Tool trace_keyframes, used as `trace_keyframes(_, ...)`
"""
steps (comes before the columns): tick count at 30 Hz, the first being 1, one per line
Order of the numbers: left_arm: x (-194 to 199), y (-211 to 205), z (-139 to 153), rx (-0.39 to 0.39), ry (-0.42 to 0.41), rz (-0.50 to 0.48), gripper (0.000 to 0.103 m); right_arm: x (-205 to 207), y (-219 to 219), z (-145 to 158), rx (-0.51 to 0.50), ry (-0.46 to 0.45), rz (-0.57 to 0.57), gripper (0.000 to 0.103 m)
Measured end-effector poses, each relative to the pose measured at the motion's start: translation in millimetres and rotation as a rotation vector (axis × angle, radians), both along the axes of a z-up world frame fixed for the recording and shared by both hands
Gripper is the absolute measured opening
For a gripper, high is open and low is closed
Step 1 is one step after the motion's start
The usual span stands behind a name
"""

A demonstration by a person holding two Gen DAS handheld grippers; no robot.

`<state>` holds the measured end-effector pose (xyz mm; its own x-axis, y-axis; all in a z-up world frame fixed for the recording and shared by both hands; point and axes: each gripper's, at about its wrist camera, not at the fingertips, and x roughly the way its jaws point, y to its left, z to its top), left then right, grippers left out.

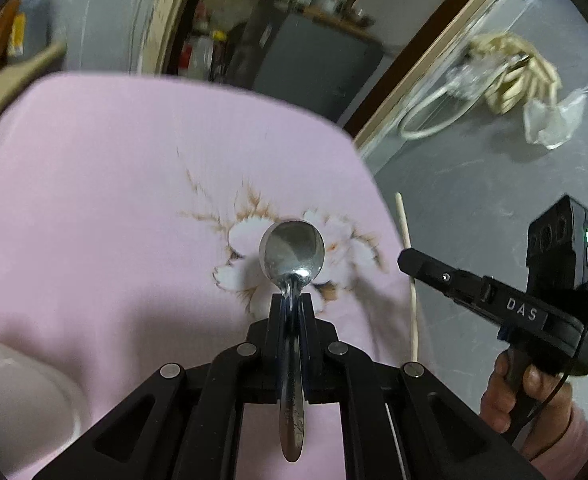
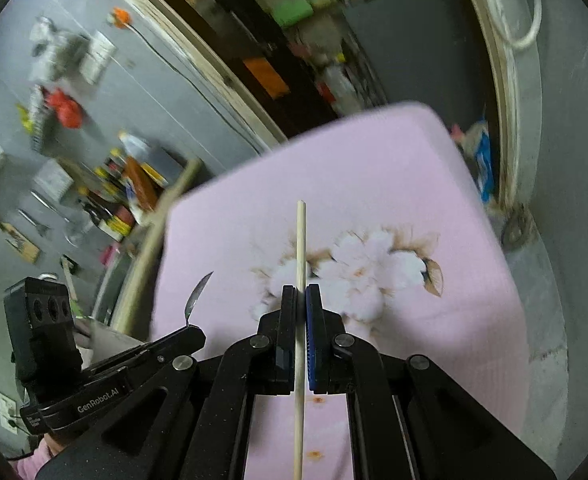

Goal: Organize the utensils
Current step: 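Lift and carry the spoon with the left tool while the right tool carries the chopstick to the caddy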

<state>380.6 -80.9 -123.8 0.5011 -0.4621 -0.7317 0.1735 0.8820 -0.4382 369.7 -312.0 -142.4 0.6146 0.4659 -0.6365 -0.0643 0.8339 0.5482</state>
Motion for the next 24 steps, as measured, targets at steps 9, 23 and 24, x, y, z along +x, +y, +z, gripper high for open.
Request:
trace_keyframes(9,-36,34,69,-0.005,-0.210,0.050,0.006,-21,21,81,0.035,-0.289,-0.039,0.004)
trace_keyframes(23,-66,121,154,-0.013,-0.445,0.171,0.006,-54,114,188,0.045,-0.614,-0.039,0.004)
trace_keyframes(24,-67,129,158,-0.015,-0.458,0.182,0.006,-55,121,191,0.051,-0.624,-0.037,0.004)
